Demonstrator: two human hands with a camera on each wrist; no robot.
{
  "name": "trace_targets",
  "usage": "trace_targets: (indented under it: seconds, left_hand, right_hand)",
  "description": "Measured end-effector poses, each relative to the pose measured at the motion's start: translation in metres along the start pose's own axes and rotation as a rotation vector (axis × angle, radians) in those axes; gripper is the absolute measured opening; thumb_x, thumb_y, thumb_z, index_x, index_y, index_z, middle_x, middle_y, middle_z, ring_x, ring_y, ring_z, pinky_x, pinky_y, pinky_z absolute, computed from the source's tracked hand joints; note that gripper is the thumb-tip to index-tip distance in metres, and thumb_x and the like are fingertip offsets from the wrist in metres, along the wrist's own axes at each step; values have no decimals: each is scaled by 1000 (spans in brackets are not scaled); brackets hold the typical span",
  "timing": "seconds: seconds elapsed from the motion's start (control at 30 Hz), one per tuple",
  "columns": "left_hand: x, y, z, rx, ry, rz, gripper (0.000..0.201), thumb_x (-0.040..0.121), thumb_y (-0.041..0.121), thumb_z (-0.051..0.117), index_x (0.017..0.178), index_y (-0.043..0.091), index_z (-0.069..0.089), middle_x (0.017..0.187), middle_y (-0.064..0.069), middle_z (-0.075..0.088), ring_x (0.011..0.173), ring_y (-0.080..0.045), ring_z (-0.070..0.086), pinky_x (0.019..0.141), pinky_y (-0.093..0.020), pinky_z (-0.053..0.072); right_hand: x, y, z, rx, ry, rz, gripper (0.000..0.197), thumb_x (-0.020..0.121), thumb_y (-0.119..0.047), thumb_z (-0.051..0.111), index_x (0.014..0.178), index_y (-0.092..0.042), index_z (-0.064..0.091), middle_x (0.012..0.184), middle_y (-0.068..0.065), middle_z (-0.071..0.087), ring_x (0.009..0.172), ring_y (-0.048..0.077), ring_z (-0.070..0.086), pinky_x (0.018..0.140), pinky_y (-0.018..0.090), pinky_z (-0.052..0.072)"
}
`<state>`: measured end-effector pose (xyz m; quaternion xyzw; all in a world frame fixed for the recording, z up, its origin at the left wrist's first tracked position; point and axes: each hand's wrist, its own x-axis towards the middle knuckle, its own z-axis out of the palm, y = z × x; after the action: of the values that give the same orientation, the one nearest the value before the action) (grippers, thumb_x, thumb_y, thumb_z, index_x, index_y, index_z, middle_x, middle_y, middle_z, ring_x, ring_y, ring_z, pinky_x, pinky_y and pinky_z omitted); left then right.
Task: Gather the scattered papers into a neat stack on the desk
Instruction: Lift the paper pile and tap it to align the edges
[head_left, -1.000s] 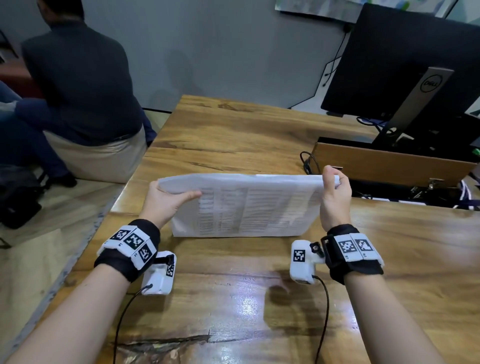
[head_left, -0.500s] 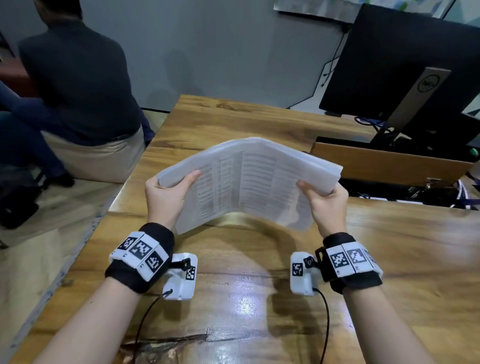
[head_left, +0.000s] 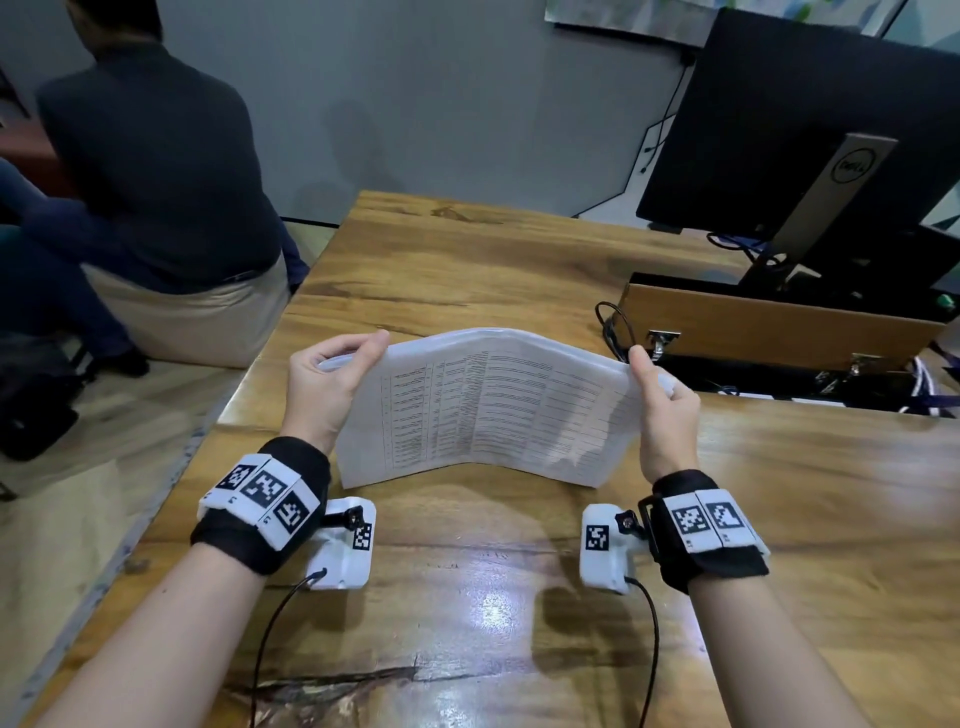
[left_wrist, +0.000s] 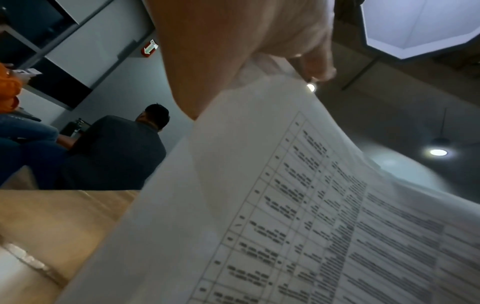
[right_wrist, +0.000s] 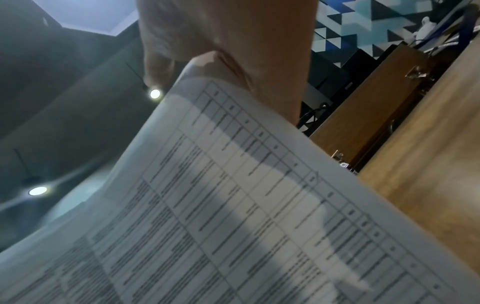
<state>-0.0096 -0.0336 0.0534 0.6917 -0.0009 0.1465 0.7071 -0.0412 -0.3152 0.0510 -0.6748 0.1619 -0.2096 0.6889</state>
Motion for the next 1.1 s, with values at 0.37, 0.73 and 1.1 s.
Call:
trace_targets:
  seconds: [0.37, 0.73, 1.1]
  left_hand:
    - [4, -5, 3, -35, 49, 18, 15, 82, 10, 64, 74, 22, 69, 63, 20, 72, 68, 6, 64, 63, -6, 47]
    - [3, -16, -11, 74, -77, 13, 35, 68, 17, 78, 92, 38, 63, 92, 16, 66, 93, -3, 61, 85, -21, 48]
    - [1, -19, -12, -25, -93, -107, 32, 65, -10, 75, 77, 18, 65, 60, 23, 71, 62, 9, 67, 60, -9, 54]
  right_hand:
    - [6, 0, 7, 18, 52, 2, 8, 73, -19, 59, 65, -21, 59, 81, -6, 59, 78, 10, 49, 68, 26, 34]
    - [14, 10, -3, 78, 17, -58, 17, 85, -18, 64, 101, -17, 60, 99, -6, 58, 78, 2, 57, 68, 16, 45]
    - [17, 15, -17, 2, -160, -72, 25, 69, 9, 74, 80, -12, 64, 82, 1, 67, 63, -3, 68, 54, 14, 53]
